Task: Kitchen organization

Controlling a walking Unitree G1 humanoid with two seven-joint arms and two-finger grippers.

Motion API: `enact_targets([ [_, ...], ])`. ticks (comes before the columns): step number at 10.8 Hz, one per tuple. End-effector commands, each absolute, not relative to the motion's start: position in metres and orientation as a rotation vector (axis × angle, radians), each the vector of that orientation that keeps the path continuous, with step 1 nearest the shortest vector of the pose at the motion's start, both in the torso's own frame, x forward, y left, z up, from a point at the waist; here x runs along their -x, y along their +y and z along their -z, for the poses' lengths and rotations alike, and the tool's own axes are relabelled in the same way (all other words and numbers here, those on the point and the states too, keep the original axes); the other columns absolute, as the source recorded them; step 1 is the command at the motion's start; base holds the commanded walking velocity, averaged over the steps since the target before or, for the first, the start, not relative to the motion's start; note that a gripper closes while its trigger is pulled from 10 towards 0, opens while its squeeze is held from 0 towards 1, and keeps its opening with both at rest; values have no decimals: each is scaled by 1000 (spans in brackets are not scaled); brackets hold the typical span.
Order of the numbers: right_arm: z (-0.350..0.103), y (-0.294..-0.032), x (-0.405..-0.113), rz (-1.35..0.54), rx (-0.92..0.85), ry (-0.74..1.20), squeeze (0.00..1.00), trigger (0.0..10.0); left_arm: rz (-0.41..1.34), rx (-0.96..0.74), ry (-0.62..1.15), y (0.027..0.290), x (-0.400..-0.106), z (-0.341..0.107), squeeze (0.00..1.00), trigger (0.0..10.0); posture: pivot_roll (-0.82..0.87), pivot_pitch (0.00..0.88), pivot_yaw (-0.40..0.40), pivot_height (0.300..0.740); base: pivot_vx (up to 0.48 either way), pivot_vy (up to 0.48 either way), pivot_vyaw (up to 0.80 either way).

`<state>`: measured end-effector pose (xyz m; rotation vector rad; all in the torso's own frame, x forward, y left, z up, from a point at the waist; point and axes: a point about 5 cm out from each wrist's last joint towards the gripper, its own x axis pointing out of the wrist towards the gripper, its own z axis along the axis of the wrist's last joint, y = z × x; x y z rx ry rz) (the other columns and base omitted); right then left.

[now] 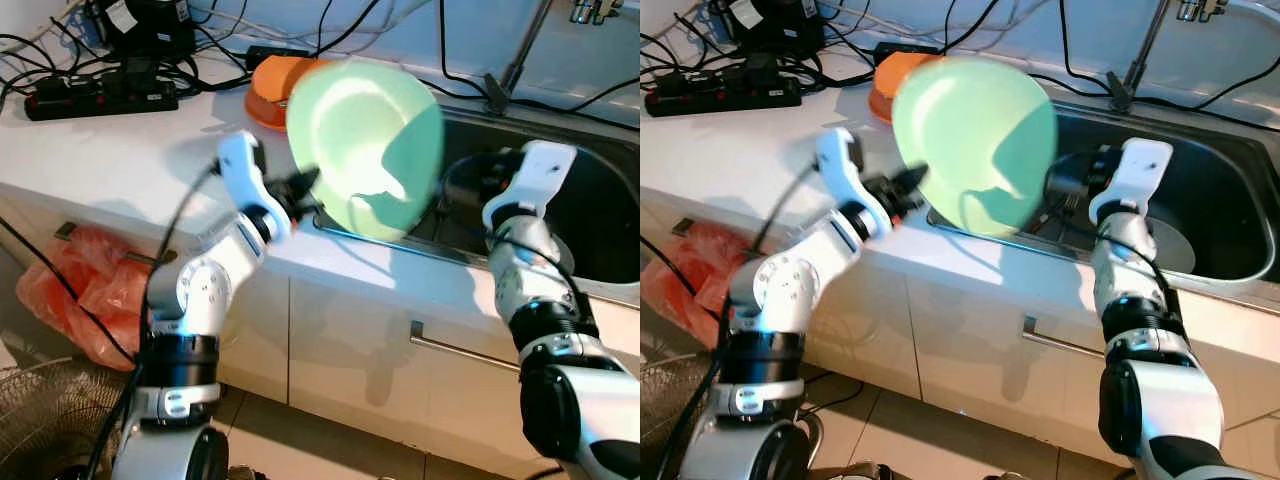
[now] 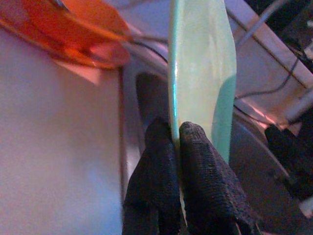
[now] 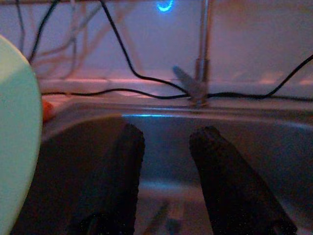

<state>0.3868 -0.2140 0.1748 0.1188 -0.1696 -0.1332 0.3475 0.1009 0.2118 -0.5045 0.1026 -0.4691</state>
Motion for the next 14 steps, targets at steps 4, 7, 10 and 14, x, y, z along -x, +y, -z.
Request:
enact_targets([
  [4, -178, -204, -389, -38, -391, -176, 0, 10000, 475, 519, -15, 102, -355, -232, 0, 10000, 67, 52, -40, 740, 0, 0, 0],
  [7, -172, -190, -385, -235, -543, -171, 0, 10000, 508, 581, -104, 102, -354, -245, 0, 10000, 68, 54, -40, 740, 0, 0, 0],
  [10, -178, -187, -382, -336, -628, -208, 0, 10000, 538, 630, -210, 105, -351, -259, 0, 10000, 65, 55, -41, 740, 0, 0, 0],
  [14, -180, -184, -379, -389, -693, -229, 0, 10000, 544, 644, -245, 107, -351, -264, 0, 10000, 65, 55, -41, 740, 0, 0, 0],
])
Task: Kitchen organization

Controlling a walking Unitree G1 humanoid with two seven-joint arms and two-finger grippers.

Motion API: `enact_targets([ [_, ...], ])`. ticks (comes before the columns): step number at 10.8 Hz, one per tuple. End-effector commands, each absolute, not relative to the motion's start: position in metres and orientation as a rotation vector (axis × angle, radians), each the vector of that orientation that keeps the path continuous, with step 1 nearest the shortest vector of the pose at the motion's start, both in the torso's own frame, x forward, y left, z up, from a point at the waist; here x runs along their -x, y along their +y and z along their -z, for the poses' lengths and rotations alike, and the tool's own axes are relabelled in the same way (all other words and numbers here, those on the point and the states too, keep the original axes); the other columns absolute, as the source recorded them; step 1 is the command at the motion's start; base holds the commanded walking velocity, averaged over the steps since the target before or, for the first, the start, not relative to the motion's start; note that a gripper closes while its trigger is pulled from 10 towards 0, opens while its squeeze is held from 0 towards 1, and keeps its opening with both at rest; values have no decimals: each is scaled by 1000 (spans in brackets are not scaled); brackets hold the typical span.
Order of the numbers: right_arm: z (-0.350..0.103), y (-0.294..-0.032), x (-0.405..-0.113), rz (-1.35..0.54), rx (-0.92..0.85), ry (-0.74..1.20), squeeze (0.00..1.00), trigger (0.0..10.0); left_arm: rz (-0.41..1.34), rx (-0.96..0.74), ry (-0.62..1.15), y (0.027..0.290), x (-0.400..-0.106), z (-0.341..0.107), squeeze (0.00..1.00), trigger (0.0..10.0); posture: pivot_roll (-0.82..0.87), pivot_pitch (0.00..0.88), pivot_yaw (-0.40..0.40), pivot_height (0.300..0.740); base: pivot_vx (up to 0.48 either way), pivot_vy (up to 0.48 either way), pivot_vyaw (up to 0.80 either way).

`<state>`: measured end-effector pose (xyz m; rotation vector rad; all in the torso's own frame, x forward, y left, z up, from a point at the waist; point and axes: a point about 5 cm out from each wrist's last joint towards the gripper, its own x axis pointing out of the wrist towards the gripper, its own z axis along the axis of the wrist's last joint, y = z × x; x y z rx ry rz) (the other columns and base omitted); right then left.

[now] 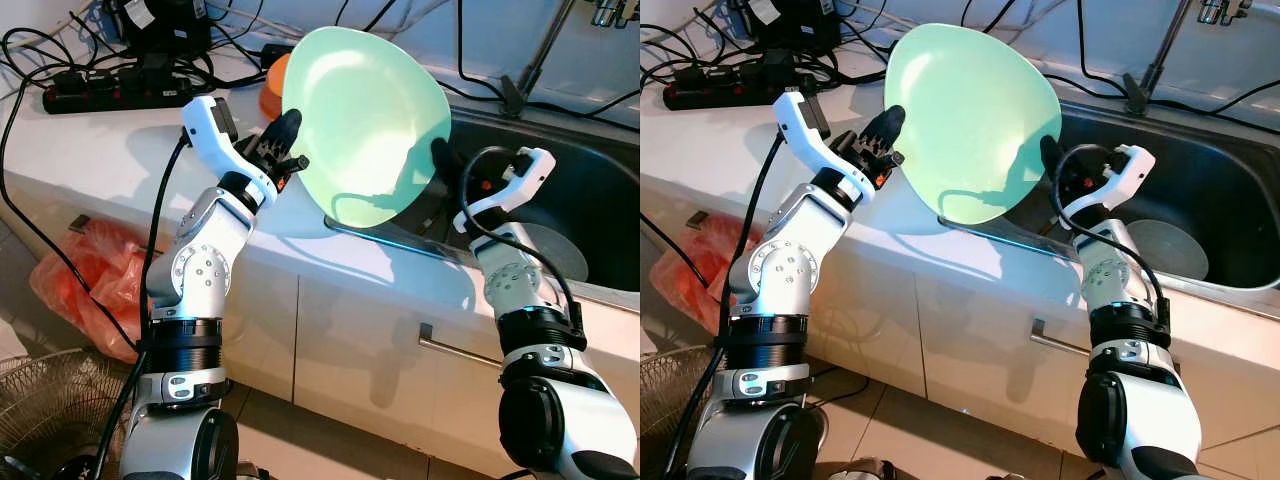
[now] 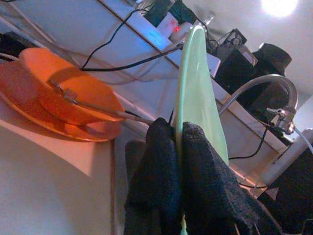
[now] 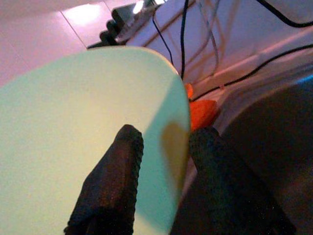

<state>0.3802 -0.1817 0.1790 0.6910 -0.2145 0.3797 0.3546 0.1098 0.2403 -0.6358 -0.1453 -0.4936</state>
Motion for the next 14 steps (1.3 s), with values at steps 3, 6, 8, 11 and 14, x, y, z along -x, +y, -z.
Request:
enact_targets([
  [3, -179, -185, -378, -386, -753, -227, 0, 10000, 535, 655, -263, 109, -352, -266, 0, 10000, 62, 53, -39, 740, 0, 0, 0],
  [6, -174, -182, -377, -389, -785, -201, 0, 10000, 515, 707, -317, 117, -353, -274, 0, 10000, 66, 52, -37, 740, 0, 0, 0],
  [8, -174, -178, -376, -413, -864, -208, 0, 10000, 526, 716, -308, 115, -354, -272, 0, 10000, 62, 49, -36, 740, 0, 0, 0],
  [11, -182, -175, -372, -502, -975, -274, 0, 10000, 536, 721, -303, 113, -354, -272, 0, 10000, 62, 46, -36, 740, 0, 0, 0],
  [14, -181, -171, -370, -527, -978, -268, 0, 10000, 542, 727, -298, 112, -354, -271, 0, 10000, 62, 46, -36, 740, 0, 0, 0],
])
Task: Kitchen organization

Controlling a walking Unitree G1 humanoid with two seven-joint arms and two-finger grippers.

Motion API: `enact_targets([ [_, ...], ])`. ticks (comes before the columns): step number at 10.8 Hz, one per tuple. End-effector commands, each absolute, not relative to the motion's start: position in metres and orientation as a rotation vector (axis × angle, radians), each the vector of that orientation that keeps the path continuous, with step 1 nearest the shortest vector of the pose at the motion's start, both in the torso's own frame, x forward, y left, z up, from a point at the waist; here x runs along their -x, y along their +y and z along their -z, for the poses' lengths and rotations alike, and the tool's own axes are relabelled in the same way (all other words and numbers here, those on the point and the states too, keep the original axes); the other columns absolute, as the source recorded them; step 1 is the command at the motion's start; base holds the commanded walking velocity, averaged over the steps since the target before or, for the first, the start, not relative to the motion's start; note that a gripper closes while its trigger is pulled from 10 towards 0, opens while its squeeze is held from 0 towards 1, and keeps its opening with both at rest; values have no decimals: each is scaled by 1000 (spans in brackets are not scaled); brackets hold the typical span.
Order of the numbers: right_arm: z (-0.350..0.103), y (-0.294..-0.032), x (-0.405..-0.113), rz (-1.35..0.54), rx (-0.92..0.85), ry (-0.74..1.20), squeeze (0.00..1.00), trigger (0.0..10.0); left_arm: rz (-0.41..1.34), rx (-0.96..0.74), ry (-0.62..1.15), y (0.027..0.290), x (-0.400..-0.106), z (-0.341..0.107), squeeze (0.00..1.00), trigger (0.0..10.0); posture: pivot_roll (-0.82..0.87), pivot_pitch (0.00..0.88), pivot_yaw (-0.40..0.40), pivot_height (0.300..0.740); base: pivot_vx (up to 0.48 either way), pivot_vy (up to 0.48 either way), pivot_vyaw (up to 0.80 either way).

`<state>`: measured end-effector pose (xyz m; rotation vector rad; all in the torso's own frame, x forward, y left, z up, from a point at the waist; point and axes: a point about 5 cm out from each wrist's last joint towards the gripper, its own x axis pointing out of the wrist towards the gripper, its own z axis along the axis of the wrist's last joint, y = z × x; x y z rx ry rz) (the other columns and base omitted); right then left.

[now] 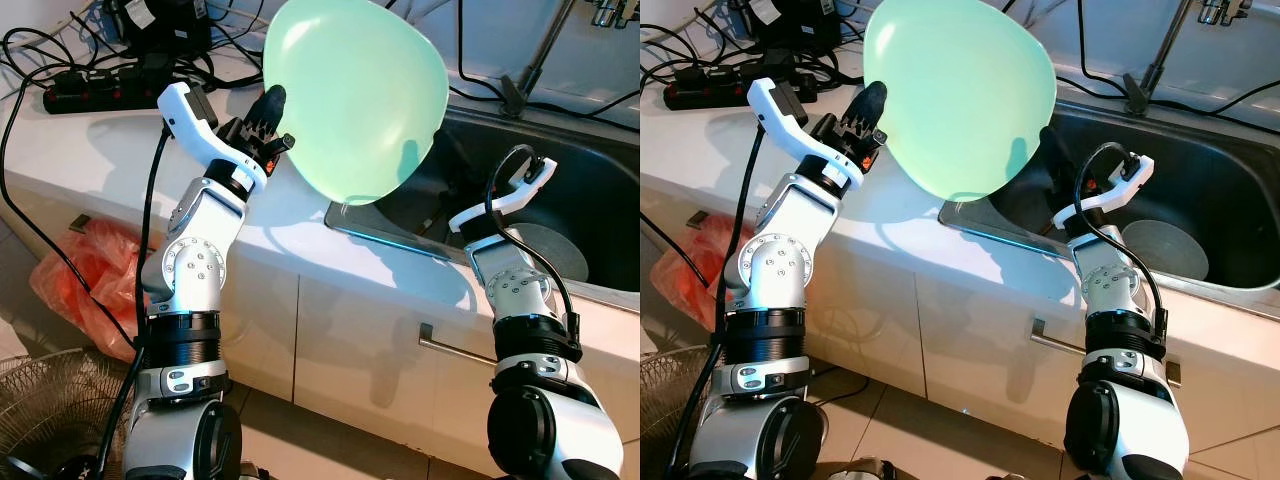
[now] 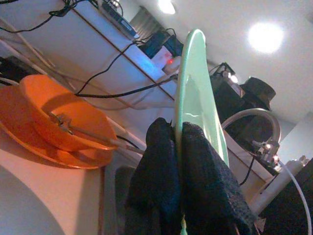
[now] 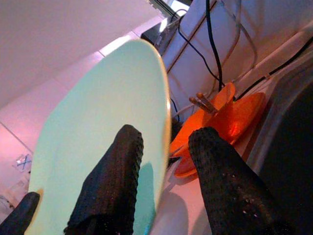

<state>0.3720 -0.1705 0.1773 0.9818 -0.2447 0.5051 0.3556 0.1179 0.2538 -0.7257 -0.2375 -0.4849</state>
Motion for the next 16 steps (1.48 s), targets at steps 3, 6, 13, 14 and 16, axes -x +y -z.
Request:
enact_targets([
  [3, -175, -170, -369, -524, -973, -245, 0, 10000, 550, 734, -301, 111, -353, -273, 0, 10000, 65, 52, -38, 740, 0, 0, 0],
  [6, -176, -168, -369, -531, -975, -243, 0, 10000, 566, 738, -287, 108, -353, -270, 0, 10000, 63, 52, -37, 740, 0, 0, 0],
  [13, -176, -166, -369, -527, -982, -244, 0, 0, 616, 734, -246, 98, -351, -265, 0, 10000, 63, 53, -36, 740, 0, 0, 0],
  [14, -176, -165, -368, -529, -984, -246, 0, 0, 613, 730, -234, 97, -351, -263, 0, 10000, 62, 53, -36, 740, 0, 0, 0],
  [16, -178, -165, -368, -534, -990, -254, 0, 0, 592, 651, -175, 92, -354, -250, 0, 10000, 61, 54, -36, 740, 0, 0, 0],
])
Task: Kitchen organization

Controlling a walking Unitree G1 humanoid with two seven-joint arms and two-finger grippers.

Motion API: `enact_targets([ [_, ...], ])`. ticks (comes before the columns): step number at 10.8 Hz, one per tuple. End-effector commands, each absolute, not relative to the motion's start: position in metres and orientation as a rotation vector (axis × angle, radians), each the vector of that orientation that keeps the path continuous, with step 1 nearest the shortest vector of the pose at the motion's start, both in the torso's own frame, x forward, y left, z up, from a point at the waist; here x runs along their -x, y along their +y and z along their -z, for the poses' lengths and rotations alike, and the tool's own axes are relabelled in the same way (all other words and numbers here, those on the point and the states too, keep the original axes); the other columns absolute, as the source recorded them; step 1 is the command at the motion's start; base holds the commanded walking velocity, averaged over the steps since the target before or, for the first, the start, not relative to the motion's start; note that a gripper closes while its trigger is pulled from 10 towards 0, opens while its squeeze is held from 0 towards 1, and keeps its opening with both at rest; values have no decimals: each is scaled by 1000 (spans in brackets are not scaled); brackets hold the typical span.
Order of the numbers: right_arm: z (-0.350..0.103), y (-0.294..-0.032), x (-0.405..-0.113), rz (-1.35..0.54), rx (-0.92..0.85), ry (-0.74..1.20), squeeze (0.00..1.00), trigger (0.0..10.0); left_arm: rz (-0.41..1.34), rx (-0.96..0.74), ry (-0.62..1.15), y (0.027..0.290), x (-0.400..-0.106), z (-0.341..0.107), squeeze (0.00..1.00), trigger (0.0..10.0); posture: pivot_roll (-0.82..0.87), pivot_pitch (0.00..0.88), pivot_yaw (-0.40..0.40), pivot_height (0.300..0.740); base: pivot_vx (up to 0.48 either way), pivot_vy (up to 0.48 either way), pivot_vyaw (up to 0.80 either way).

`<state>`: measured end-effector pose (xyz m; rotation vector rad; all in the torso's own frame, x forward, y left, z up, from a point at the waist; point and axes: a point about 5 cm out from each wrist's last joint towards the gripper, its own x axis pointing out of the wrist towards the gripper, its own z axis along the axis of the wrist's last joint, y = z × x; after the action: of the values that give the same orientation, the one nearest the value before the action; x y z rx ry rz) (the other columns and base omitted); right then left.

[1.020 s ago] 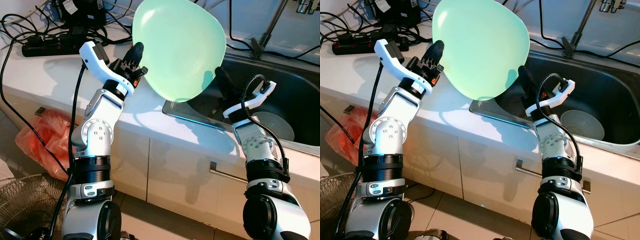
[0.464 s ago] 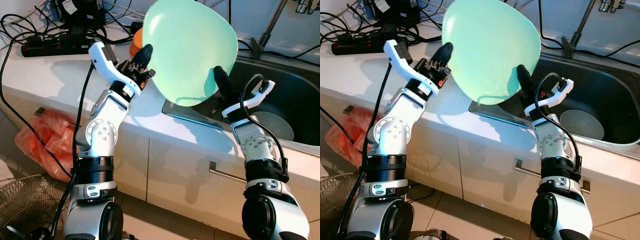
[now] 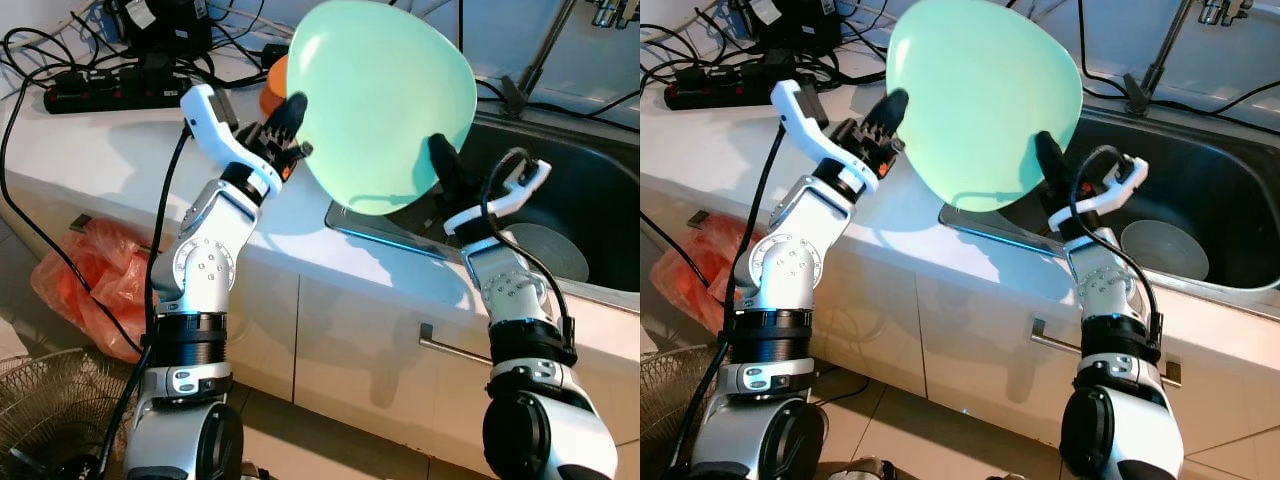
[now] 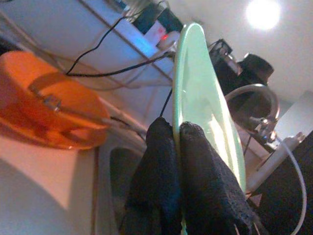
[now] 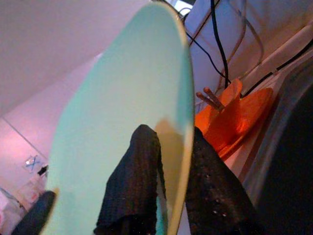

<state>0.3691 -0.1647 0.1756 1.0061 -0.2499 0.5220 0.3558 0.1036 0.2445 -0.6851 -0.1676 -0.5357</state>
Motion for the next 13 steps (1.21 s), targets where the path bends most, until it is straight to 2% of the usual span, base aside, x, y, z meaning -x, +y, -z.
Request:
enact_targets([
  [1, -179, -166, -368, -537, -996, -261, 0, 0, 593, 642, -166, 90, -354, -248, 0, 10000, 61, 54, -36, 740, 0, 0, 0],
  [2, -180, -166, -368, -541, -1003, -267, 0, 0, 594, 635, -157, 90, -354, -247, 0, 10000, 61, 53, -36, 740, 0, 0, 0],
  [3, -181, -166, -368, -542, -1005, -270, 0, 0, 590, 631, -153, 90, -355, -246, 314, 10000, 61, 53, -36, 740, 0, 0, 0],
  [4, -183, -165, -368, -547, -1014, -279, 0, 0, 581, 633, -145, 91, -356, -244, 1000, 10000, 60, 51, -35, 740, 0, 0, 0],
  [7, -186, -166, -368, -545, -1047, -300, 0, 0, 576, 639, -133, 91, -357, -242, 1000, 10000, 58, 48, -33, 740, 0, 0, 0],
  [10, -191, -180, -372, -449, -1100, -348, 0, 0, 550, 623, -122, 93, -359, -239, 1000, 10000, 60, 43, -35, 740, 0, 0, 0],
  [11, -193, -187, -374, -402, -1126, -371, 0, 0, 537, 613, -115, 94, -359, -237, 0, 10000, 60, 43, -35, 740, 0, 0, 0],
  [13, -195, -203, -376, -298, -1160, -407, 0, 0, 536, 610, -110, 94, -359, -236, 0, 10000, 61, 45, -37, 740, 0, 0, 0],
])
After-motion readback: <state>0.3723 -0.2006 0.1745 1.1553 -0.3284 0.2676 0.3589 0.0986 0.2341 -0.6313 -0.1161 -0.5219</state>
